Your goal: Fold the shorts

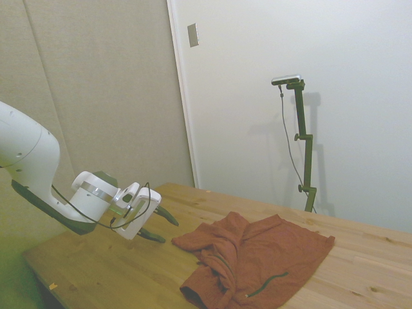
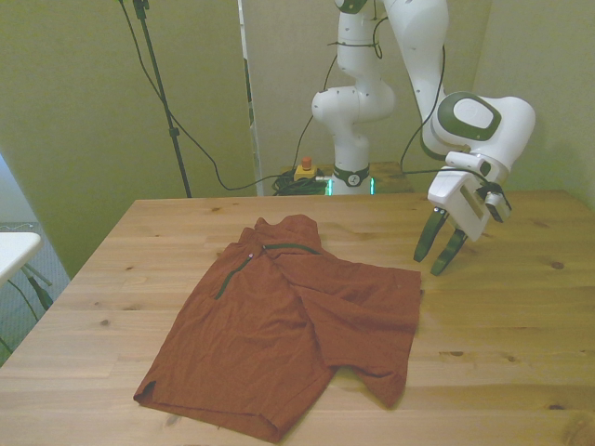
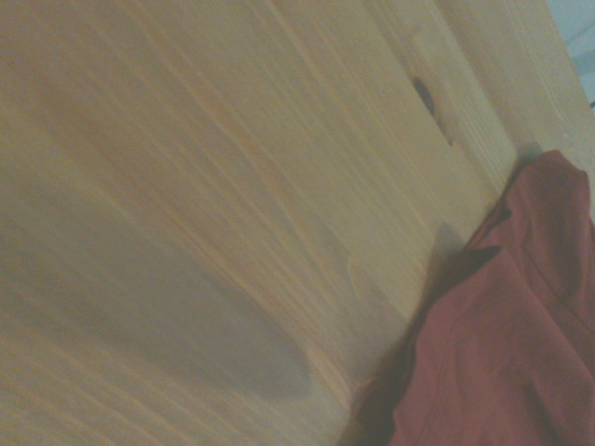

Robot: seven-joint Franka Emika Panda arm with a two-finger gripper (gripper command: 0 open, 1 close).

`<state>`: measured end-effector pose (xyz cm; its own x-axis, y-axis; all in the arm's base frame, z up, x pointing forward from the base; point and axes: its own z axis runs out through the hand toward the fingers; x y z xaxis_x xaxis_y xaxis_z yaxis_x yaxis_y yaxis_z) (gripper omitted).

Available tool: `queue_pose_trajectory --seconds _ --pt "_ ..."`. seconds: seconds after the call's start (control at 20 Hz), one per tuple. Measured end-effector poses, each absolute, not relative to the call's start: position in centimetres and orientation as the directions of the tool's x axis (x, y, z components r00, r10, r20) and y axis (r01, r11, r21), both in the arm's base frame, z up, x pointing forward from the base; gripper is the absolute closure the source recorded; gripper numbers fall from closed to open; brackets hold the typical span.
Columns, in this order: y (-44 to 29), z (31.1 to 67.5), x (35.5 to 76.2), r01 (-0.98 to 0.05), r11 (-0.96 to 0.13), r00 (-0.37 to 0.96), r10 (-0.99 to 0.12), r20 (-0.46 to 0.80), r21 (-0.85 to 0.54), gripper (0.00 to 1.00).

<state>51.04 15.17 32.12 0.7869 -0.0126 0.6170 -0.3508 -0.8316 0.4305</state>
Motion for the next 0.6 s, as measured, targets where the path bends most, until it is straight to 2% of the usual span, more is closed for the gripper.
queue_pose_trajectory --seconds 0.6 --pt "9.9 32.1 52.5 -0.430 -0.797 0.780 -0.091 0.620 0.424 0.00"
